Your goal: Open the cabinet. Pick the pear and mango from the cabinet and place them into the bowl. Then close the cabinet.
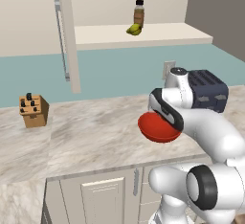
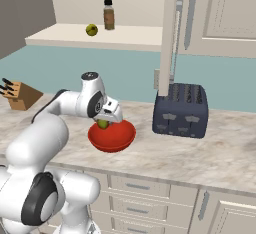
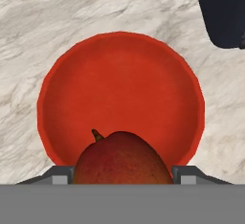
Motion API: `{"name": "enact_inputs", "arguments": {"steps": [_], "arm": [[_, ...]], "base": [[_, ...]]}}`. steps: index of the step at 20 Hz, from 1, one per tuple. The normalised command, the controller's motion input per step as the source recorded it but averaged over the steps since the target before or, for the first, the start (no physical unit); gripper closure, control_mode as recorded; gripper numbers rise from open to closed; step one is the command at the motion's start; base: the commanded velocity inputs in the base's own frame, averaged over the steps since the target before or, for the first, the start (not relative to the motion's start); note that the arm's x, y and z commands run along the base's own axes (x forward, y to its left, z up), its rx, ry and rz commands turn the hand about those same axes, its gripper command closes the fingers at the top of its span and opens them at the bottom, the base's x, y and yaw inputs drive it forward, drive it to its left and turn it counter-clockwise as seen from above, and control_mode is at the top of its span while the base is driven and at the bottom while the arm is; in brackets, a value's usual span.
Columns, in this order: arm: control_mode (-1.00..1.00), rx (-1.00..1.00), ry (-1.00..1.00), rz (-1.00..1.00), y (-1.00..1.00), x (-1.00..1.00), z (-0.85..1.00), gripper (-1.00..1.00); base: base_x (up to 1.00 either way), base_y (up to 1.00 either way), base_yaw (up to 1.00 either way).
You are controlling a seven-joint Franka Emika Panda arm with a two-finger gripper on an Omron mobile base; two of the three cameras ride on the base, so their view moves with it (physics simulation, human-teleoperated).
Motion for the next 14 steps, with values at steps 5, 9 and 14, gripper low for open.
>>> {"name": "enact_inputs", "arguments": {"steps": [5, 9, 14], "arm": [[-1.00, 0.00, 0.00, 0.00, 0.00, 0.00, -0.25, 1.00], [-1.00, 0.00, 0.00, 0.00, 0.00, 0.02, -0.22, 1.00], [-1.00, 0.00, 0.00, 0.00, 0.00, 0.04, -0.22, 1.00]], "base": [[0.00, 0.00, 0.00], [0.00, 0.00, 0.00], [0.00, 0.00, 0.00]]}}
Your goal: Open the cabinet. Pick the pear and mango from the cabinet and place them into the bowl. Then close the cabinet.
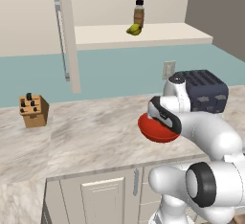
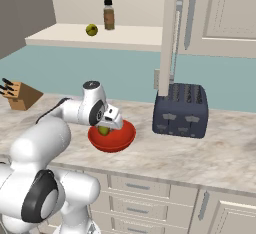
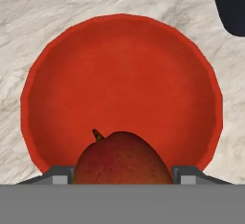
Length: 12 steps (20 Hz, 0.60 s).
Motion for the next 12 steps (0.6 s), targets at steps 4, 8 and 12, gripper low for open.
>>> {"name": "enact_inputs", "arguments": {"steps": [4, 8, 12], "arm": [[-1.00, 0.00, 0.00, 0.00, 0.00, 0.04, -0.19, 1.00], [-1.00, 0.00, 0.00, 0.00, 0.00, 0.00, -0.17, 1.00], [-1.00, 0.00, 0.00, 0.00, 0.00, 0.00, -0.15, 1.00]], "base": [[0.00, 0.00, 0.00], [0.00, 0.00, 0.00], [0.00, 0.00, 0.00]]}}
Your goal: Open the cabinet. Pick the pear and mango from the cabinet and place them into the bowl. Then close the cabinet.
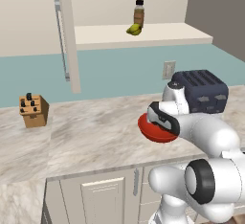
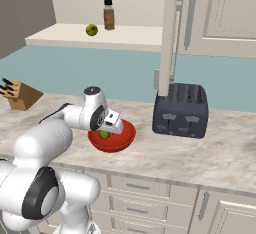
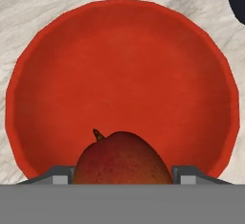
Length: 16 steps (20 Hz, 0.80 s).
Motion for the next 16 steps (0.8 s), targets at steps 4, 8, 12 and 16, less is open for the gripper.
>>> {"name": "enact_inputs", "arguments": {"steps": [4, 8, 12, 16], "arm": [[-1.00, 0.00, 0.00, 0.00, 0.00, 0.05, -0.17, 1.00], [-1.00, 0.00, 0.00, 0.00, 0.00, 0.10, -0.14, 1.00], [-1.00, 0.00, 0.00, 0.00, 0.00, 0.08, -0.10, 1.00], [-1.00, 0.00, 0.00, 0.00, 0.00, 0.09, -0.04, 1.00]], "base": [[0.00, 0.00, 0.00], [0.00, 0.00, 0.00], [0.00, 0.00, 0.00], [0.00, 0.00, 0.00]]}}
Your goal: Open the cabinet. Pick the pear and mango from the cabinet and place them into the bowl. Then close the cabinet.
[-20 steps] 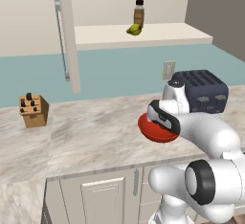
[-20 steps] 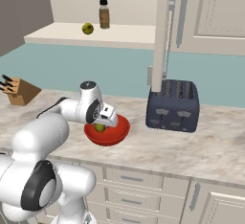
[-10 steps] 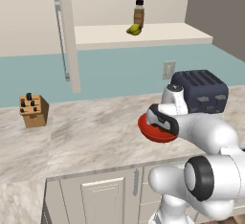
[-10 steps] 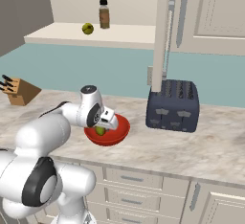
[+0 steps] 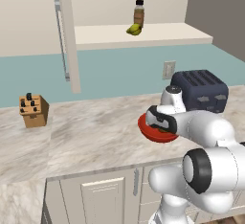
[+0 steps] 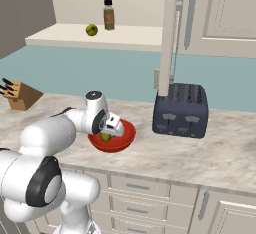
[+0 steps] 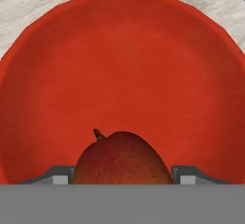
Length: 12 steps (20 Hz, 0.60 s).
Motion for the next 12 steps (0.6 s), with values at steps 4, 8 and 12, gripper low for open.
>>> {"name": "enact_inputs", "arguments": {"steps": [4, 8, 12], "arm": [[-1.00, 0.00, 0.02, 0.00, 0.00, 0.05, 0.00, 1.00], [-1.00, 0.00, 0.00, 0.00, 0.00, 0.00, 0.00, -1.00], [-1.00, 0.00, 0.02, 0.00, 0.00, 0.00, 0.00, -1.00]], "base": [[0.00, 0.00, 0.00], [0.00, 0.00, 0.00], [0.00, 0.00, 0.00]]}}
